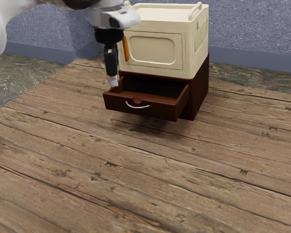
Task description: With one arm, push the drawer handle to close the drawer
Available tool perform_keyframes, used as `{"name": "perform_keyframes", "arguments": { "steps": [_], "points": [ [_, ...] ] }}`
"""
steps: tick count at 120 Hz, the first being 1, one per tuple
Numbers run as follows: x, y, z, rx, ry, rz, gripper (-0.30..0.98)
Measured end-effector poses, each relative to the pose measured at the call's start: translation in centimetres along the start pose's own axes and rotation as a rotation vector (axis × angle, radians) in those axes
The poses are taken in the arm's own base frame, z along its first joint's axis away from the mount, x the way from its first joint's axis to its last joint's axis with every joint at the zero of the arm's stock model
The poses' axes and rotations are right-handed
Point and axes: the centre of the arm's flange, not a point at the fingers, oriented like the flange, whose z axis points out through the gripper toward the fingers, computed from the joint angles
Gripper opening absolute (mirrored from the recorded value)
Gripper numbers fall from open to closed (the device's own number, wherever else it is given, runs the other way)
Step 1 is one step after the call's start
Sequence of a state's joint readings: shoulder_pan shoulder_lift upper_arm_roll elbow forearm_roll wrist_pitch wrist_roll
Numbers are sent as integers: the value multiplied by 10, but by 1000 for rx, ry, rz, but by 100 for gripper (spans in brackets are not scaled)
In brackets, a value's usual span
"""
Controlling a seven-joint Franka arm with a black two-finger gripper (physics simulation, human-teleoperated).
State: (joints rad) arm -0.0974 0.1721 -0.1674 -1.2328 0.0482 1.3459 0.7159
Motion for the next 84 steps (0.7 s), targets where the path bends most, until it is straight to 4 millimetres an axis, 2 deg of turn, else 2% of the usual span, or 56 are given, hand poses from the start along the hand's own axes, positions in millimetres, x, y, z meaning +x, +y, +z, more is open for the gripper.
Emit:
{"name": "perform_keyframes", "arguments": {
  "steps": [5, 9, 14, 19, 28, 38, 52, 60, 84],
  "points": [
    [24, -22, 47, -46, -33, -26, 68],
    [36, -41, 79, -69, -46, -56, 68],
    [50, -65, 107, -76, -38, -94, 68],
    [61, -85, 124, -70, -21, -130, 67],
    [68, -105, 140, -52, 4, -186, 57],
    [61, -130, 161, -37, -2, -277, 36],
    [52, -152, 173, -4, 5, -391, 13],
    [51, -170, 196, 6, 2, -456, 6],
    [50, -196, 216, 48, 43, -593, -5]
  ]
}}
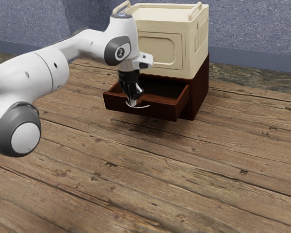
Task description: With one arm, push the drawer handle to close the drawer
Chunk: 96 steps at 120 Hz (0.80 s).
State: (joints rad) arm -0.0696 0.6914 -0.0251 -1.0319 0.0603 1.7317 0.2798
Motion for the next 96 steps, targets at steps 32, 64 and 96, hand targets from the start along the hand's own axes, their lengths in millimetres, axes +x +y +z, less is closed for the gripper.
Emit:
{"name": "perform_keyframes", "arguments": {
  "steps": [32, 64, 96],
  "points": [
    [3, -20, 8, 31, 49, -136, -9],
    [-22, -35, 15, 13, 12, -247, -10],
    [-28, -31, 34, -4, -28, -300, -10]
  ]
}}
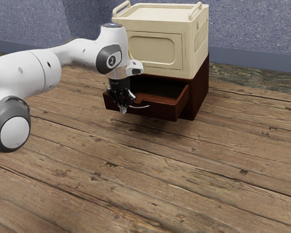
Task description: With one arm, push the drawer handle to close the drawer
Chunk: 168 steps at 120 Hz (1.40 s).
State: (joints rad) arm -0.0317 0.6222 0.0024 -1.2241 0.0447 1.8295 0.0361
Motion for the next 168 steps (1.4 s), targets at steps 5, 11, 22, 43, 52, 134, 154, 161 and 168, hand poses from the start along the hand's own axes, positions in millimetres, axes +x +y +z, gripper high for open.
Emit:
{"name": "perform_keyframes", "arguments": {
  "steps": [5, 11, 22, 43, 52, 134, 154, 161, 168],
  "points": [
    [0, 3, 1, -2, -1, -2, -10],
    [0, 8, 1, -5, -2, -4, -10],
    [1, 17, 2, -13, -2, -4, -10],
    [2, 25, 3, -19, 0, -11, -10],
    [4, 25, 3, -18, 3, -19, -10],
    [28, 28, 6, -47, 142, -64, -10],
    [34, 25, 2, -47, 180, -74, -10],
    [36, 25, 2, -48, 191, -76, -9],
    [39, 25, 3, -48, 203, -79, -10]
  ]
}}
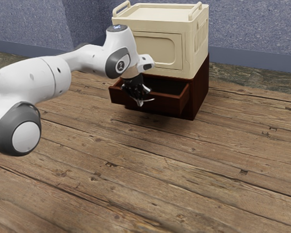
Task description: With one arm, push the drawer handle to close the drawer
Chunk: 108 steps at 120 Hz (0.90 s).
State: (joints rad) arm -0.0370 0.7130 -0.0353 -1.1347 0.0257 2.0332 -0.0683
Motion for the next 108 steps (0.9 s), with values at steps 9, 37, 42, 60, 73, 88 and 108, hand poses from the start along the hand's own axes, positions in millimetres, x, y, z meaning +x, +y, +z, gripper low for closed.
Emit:
{"name": "perform_keyframes", "arguments": {
  "steps": [9, 37, 42, 60, 73, 88, 108],
  "points": [
    [3, 1, 0, -1, 14, -2, -10],
    [7, 4, 6, -6, 40, -6, -10],
    [7, 3, 8, -6, 44, -9, -11],
    [14, 1, 5, -8, 77, -15, -10],
    [17, 1, 4, -9, 95, -19, -10],
    [21, 1, 8, -12, 114, -24, -10],
    [24, 3, 15, -15, 131, -30, -10]
  ]
}}
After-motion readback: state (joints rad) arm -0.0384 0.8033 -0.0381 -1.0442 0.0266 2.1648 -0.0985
